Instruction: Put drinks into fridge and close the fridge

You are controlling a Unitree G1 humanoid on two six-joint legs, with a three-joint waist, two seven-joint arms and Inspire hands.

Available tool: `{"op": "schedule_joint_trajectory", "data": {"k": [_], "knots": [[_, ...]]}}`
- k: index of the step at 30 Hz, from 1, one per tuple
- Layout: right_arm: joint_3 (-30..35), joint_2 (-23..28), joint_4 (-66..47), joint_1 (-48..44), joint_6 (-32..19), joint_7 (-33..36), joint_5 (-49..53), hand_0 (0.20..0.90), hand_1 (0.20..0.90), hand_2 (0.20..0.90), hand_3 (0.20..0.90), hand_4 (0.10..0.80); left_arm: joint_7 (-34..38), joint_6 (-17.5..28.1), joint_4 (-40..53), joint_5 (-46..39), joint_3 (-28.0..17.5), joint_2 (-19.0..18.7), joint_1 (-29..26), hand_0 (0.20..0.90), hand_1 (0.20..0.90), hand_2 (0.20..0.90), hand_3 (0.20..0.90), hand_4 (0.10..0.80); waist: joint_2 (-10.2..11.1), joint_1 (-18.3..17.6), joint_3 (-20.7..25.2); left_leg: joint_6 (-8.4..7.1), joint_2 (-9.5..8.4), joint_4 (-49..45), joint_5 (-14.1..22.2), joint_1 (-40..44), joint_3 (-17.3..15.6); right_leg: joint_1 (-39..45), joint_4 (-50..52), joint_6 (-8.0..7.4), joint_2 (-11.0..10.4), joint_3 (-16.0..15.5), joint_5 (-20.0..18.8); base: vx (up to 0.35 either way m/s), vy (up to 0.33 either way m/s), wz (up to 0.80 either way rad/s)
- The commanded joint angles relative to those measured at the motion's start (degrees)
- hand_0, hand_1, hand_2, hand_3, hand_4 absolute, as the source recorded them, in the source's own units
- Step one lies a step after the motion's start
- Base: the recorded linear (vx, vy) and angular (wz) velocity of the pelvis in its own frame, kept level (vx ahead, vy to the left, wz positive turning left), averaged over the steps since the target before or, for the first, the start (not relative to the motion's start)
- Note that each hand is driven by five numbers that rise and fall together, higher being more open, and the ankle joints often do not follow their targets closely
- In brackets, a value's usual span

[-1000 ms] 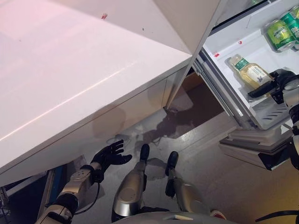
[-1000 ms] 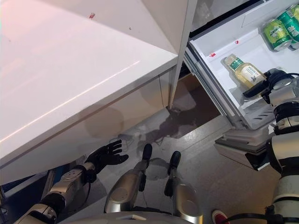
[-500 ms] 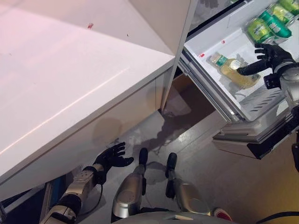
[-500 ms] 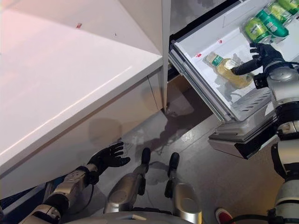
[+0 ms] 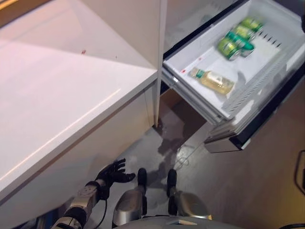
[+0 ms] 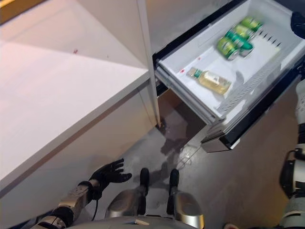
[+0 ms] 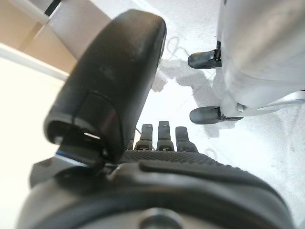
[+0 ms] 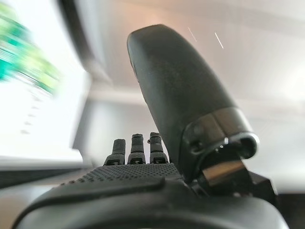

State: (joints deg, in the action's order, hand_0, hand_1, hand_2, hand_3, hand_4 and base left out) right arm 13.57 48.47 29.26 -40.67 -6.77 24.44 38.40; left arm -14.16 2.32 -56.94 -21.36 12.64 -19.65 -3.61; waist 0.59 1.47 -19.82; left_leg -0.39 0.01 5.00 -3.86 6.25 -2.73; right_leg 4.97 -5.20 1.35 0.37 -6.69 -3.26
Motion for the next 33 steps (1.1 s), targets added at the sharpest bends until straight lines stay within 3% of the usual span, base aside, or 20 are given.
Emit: {"op": "schedule_joint_trajectory", "data": {"k": [1,7,13,17,25,33], "knots": [[0.5,-0.4,-4.5,6.2,-8.7,5.8,2.0,0.900,0.900,0.900,0.900,0.800,-0.8,-0.1,-3.9,3.0,2.8,0.1,4.5,0.900,0.900,0.900,0.900,0.800,1.4,0.1,12.2,1.18,-0.87,-9.5,9.5,-2.1,-0.8,-0.7,9.2,-2.87,-3.0,-0.9,7.0,0.134,0.009,-0.14],[3.4,-3.7,-2.5,11.9,-10.2,7.8,4.6,0.900,0.900,0.900,0.900,0.800,-2.7,-0.4,-3.0,4.3,3.8,0.8,4.7,0.900,0.900,0.900,0.900,0.800,1.8,0.7,9.2,3.69,-1.94,-22.8,16.9,-4.0,0.1,-1.3,21.3,-1.03,-4.9,-2.2,12.8,0.141,0.004,0.05],[4.6,-3.8,1.0,12.5,-11.8,7.3,9.5,0.900,0.900,0.900,0.900,0.800,-1.3,-0.4,0.0,4.4,6.1,0.8,4.7,0.900,0.900,0.900,0.900,0.800,1.2,1.8,6.1,6.09,-3.56,-30.5,20.7,-8.3,1.3,-5.0,31.1,0.33,-6.3,-2.7,16.6,-0.001,0.038,0.16],[4.0,-3.6,3.7,10.5,-11.4,3.4,15.9,0.900,0.900,0.900,0.900,0.800,1.1,-0.7,2.3,1.8,6.6,0.7,4.5,0.900,0.900,0.900,0.900,0.800,0.2,2.4,3.4,7.52,-5.20,-38.3,22.9,-14.0,1.8,-10.7,40.5,1.32,-7.9,-2.3,19.1,-0.042,0.101,0.14],[2.2,-3.6,6.7,6.5,-7.0,-10.2,28.7,0.900,0.900,0.900,0.900,0.800,5.1,0.5,4.1,-1.7,4.5,-0.3,4.8,0.900,0.900,0.900,0.900,0.800,-1.1,3.5,-1.3,8.04,-6.26,-46.5,24.4,-22.0,1.4,-20.0,51.0,2.30,-9.2,-1.8,21.7,-0.087,0.083,0.08],[-1.0,-0.9,8.8,2.6,-0.9,-21.2,27.6,0.900,0.900,0.900,0.900,0.800,5.9,2.3,4.9,-3.0,2.1,-0.3,6.9,0.900,0.900,0.900,0.900,0.800,-1.5,4.6,-3.2,7.66,-6.56,-48.5,23.9,-25.1,1.6,-23.7,54.2,3.09,-9.0,-1.9,22.3,-0.009,0.074,0.00]]}}
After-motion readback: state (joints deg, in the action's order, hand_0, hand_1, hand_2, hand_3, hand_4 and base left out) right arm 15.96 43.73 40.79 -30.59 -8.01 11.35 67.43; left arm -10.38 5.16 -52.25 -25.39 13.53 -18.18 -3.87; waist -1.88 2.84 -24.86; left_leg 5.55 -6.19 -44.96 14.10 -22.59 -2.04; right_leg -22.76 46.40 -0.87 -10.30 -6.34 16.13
